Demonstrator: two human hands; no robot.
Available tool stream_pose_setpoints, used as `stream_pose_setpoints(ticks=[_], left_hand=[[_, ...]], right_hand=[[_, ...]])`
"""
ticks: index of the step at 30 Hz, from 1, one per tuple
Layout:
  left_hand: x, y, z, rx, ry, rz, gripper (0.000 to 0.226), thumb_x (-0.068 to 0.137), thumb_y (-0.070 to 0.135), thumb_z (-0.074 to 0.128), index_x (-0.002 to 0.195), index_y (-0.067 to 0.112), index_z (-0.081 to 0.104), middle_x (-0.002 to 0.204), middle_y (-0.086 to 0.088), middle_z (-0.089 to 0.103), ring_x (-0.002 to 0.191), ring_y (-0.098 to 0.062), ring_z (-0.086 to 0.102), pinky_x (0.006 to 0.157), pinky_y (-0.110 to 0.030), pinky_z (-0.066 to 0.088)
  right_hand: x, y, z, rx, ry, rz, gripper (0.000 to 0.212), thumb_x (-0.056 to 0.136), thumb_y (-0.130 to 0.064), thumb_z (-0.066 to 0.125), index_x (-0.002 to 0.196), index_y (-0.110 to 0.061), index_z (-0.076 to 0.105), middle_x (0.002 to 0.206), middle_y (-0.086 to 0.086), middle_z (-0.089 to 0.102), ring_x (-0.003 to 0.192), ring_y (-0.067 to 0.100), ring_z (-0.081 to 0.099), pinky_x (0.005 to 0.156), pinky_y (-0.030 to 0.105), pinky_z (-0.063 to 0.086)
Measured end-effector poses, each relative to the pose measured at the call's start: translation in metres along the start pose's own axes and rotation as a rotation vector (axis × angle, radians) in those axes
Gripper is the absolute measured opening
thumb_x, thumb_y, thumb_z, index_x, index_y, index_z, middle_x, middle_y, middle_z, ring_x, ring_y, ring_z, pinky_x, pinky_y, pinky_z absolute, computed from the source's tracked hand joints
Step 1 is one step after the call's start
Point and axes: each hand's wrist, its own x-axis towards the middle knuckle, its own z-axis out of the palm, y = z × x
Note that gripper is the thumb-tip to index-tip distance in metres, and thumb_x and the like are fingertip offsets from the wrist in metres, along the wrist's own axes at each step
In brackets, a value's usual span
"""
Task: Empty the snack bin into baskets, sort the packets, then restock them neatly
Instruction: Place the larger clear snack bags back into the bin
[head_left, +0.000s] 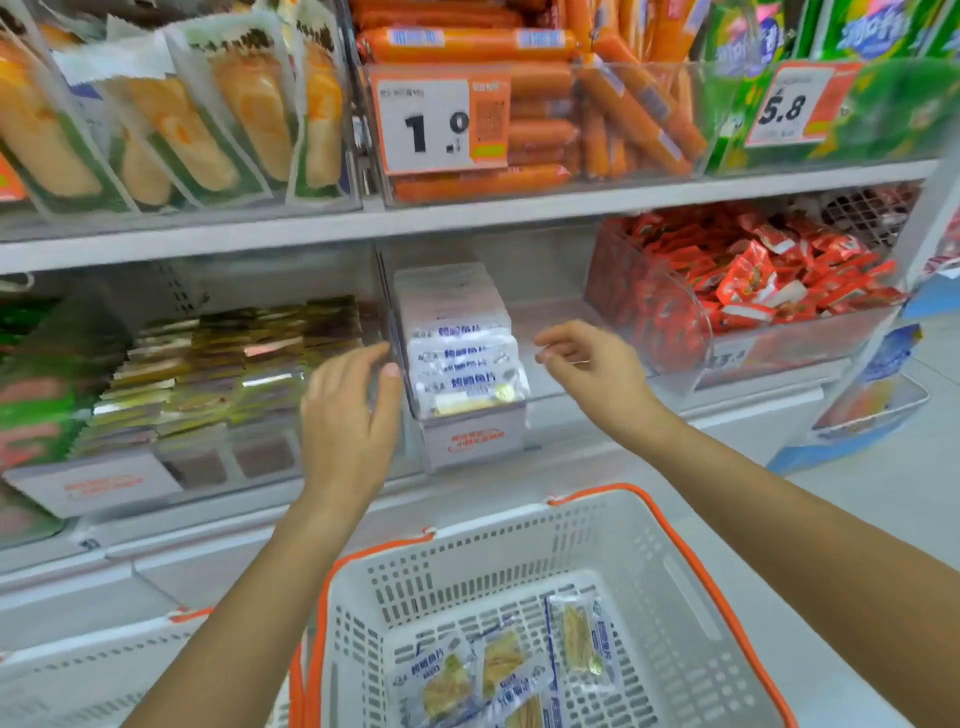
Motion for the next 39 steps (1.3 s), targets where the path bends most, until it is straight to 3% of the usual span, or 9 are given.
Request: stream_pose_setpoints(ticks=[4,7,11,17,24,30,32,35,39], left_hand=[[-0.068,0.015,-0.003,-0.186,-0.031,0.061,0.03,0.093,0.023,0.042,0.11,0.012,0.065,0.111,0.006,0.059,0.107,-0.008,0.048,0.093,-0.019,0.032],[-0.126,-0.001,0.031,-0.184,-0.303,-0.034,0.033,0.091,0.029,0.04,0.104,0.019,0.068,0.109,0.013,0.059,0.108,-0.009,0.052,0.092,-0.017,0.033],[-0.197,-0.044,0.095,0.014,-0.724,-0.238,0.024,0.096,0.025,0.048,0.112,0.024,0.066,0.12,0.009,0.059,0.119,-0.015,0.051,0.091,-0.022,0.035],[-0.273,-0.108,0.153,0.265,-1.246,-0.566,0.051,0.097,0.023,0.051,0.146,0.022,0.034,0.154,0.0,0.026,0.128,-0.02,0.046,0.102,-0.033,0.042],[-0.301,-0.166,0.19,0.367,-1.201,-0.605,0.085,0.086,0.046,0.065,0.151,0.015,0.019,0.154,-0.006,0.027,0.14,-0.022,0.029,0.113,-0.034,0.028],[-0.294,-0.165,0.191,0.151,-1.18,-0.813,0.09,0.071,0.034,0.083,0.145,0.019,0.033,0.144,0.001,0.044,0.128,-0.019,0.046,0.093,-0.028,0.04],[-0.292,-0.152,0.192,0.071,-1.125,-0.86,0.082,0.072,0.036,0.082,0.141,0.018,0.043,0.14,0.002,0.047,0.126,-0.017,0.045,0.097,-0.027,0.04],[-0.282,-0.123,0.199,-0.085,-1.121,-0.815,0.036,0.074,0.029,0.081,0.104,0.02,0.065,0.099,0.009,0.068,0.093,-0.009,0.062,0.083,-0.021,0.049],[-0.269,-0.078,0.207,-0.369,-1.032,-0.887,0.023,0.073,0.016,0.081,0.091,0.021,0.067,0.079,0.013,0.073,0.072,0.009,0.064,0.062,-0.003,0.044]], right_hand=[[-0.067,0.031,-0.012,0.067,-0.139,0.056,0.031,0.087,-0.001,0.054,0.083,-0.031,0.063,0.076,-0.003,0.07,0.068,0.014,0.068,0.07,0.023,0.054],[-0.103,0.084,-0.004,0.014,-0.326,0.211,0.027,0.088,-0.001,0.055,0.085,-0.026,0.065,0.078,0.003,0.071,0.065,0.013,0.068,0.066,0.016,0.051],[-0.138,0.177,0.027,-0.059,-0.503,0.421,0.016,0.091,-0.013,0.058,0.092,-0.028,0.064,0.081,-0.005,0.071,0.071,0.011,0.069,0.076,0.033,0.056],[-0.168,0.274,0.073,-0.218,-0.8,0.59,0.023,0.096,-0.031,0.053,0.117,-0.024,0.058,0.111,-0.001,0.064,0.095,0.017,0.064,0.082,0.031,0.052],[-0.18,0.325,0.126,-0.324,-1.011,0.58,0.043,0.097,-0.039,0.048,0.136,-0.021,0.044,0.133,0.002,0.055,0.112,0.018,0.056,0.086,0.024,0.042],[-0.187,0.321,0.137,-0.198,-1.036,0.551,0.046,0.094,-0.043,0.052,0.136,-0.024,0.044,0.13,-0.001,0.057,0.111,0.016,0.056,0.094,0.028,0.045],[-0.185,0.318,0.138,-0.112,-0.978,0.573,0.052,0.091,-0.048,0.056,0.136,-0.025,0.043,0.131,-0.002,0.055,0.111,0.014,0.055,0.092,0.026,0.043],[-0.187,0.315,0.139,-0.007,-0.897,0.598,0.068,0.083,-0.052,0.064,0.14,-0.029,0.037,0.137,-0.005,0.05,0.118,0.012,0.051,0.093,0.024,0.041],[-0.19,0.311,0.14,0.203,-0.895,0.698,0.094,0.074,-0.039,0.079,0.148,-0.033,0.022,0.145,-0.005,0.042,0.13,0.013,0.043,0.1,0.025,0.038]])
